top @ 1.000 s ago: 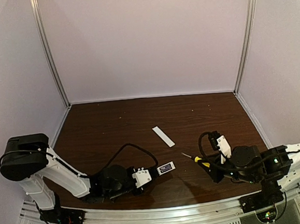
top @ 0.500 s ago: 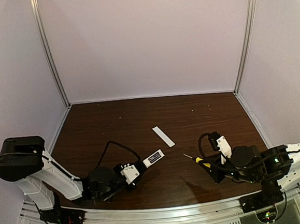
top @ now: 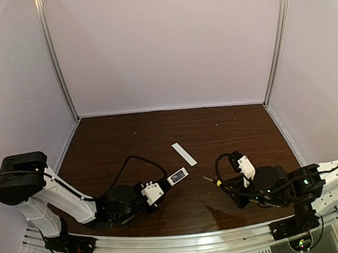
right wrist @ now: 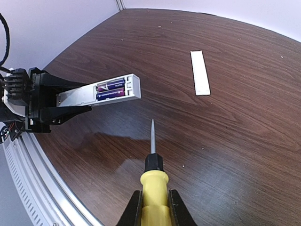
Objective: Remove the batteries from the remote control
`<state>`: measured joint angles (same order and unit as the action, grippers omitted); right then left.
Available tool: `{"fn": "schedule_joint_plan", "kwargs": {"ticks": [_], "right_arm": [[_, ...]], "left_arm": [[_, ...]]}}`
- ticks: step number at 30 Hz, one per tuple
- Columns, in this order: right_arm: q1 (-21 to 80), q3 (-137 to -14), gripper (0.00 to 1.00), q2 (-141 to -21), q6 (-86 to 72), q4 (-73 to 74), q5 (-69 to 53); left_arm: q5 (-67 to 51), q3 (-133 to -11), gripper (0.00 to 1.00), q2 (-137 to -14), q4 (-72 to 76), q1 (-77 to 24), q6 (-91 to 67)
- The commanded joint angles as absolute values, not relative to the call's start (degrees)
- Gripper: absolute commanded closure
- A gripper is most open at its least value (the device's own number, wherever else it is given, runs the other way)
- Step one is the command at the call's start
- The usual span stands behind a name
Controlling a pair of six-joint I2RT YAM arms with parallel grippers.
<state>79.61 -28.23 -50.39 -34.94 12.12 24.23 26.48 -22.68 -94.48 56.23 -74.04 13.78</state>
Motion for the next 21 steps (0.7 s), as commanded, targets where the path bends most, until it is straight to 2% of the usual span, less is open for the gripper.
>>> {"fn": "schedule_joint_plan", "kwargs": {"ticks": [1, 13, 21], "right_arm": [[79.4, -30.7, 1.0, -53.3, -36.1, 11.7, 24.3], [79.4, -33.2, 1.0, -61.4, -41.9, 13.7, 27.8], [79.5, -30.8, 1.0, -59.1, -38.9, 6.8, 23.0]], "left_arm": [[27.7, -25.6, 1.0, -92.9, 51.7, -74.1, 10.7], [28.4, -25.6, 1.0, -96.1, 53.3, -74.2, 14.8], [23.9, -28.9, 1.0, -99.0, 50.6, -74.2, 15.1]]}}
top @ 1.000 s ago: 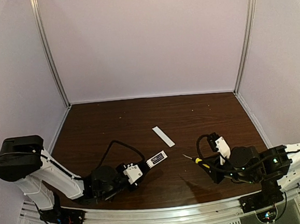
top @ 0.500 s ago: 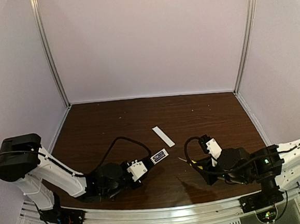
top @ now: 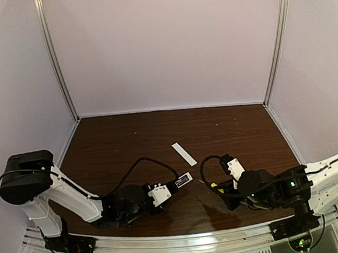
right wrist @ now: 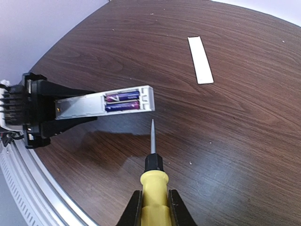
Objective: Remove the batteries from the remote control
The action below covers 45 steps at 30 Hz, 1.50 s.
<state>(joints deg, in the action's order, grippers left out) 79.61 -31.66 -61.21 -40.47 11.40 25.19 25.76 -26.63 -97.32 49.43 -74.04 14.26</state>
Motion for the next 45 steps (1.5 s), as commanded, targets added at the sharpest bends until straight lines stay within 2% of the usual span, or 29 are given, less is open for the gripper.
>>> {"fn": "schedule_joint_plan", "kwargs": {"ticks": [1, 9, 45], "right_arm": [[79.5, -30.6, 1.0, -58.9, -38.5, 6.3, 22.4], [79.5, -31.9, 1.0, -59.5, -36.6, 6.1, 23.5], [79.5, -33.8, 1.0, -64.3, -37.7, 9.1, 27.3]], "left_arm": [[23.2, -28.8, 1.0, -99.2, 51.0, -74.2, 15.3], [20.2, -27.2, 1.0, -99.8, 55.4, -74.1, 16.3], [17.1, -27.9, 1.0, -100.5, 53.6, -74.2, 16.5]]}}
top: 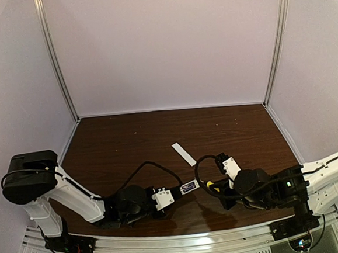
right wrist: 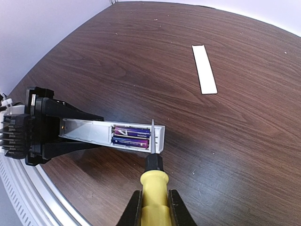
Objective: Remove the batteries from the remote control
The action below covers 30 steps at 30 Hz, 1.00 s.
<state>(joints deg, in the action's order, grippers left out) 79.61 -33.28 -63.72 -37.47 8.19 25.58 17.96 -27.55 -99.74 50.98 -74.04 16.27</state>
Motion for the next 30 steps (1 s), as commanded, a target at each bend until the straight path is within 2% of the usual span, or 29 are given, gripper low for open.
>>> {"fn": "schedule_joint_plan", "kwargs": {"ticks": [1, 30], "right_arm": [[79.5, -34.0, 1.0, -64.4, -37.6, 9.3, 27.4], [79.5, -35.9, 1.0, -66.2, -35.0, 11.3, 23.4]], "left_arm": [[16.8, -28.0, 1.0, -100.5, 53.5, -74.2, 16.5], [16.8, -27.8, 1.0, -100.6, 52.4, -74.2, 18.2]]}}
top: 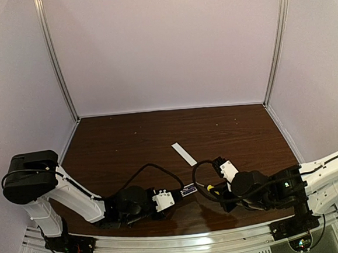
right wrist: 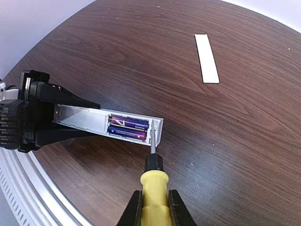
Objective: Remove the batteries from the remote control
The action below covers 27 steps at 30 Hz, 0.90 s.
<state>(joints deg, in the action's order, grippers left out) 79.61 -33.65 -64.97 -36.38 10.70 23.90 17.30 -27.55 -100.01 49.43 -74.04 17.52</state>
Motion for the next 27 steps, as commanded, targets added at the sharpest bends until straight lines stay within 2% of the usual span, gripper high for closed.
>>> {"fn": "schedule_joint_plan", "kwargs": {"ticks": [1, 16, 27], "right_arm": [[79.5, -36.3, 1.0, -66.6, -34.8, 11.5, 23.6], [79.4, -37.5, 1.0, -68.4, -36.9, 14.2, 26.3], [79.5, -36.6, 1.0, -68.3, -38.0, 13.4, 23.6]], "left_arm": [[16.8, -27.8, 1.0, -100.6, 52.4, -74.2, 18.3], [17.4, -28.4, 1.0, -101.2, 53.4, -74.2, 19.2], [17.1, -29.1, 1.0, -101.8, 53.8, -74.2, 19.7]]}}
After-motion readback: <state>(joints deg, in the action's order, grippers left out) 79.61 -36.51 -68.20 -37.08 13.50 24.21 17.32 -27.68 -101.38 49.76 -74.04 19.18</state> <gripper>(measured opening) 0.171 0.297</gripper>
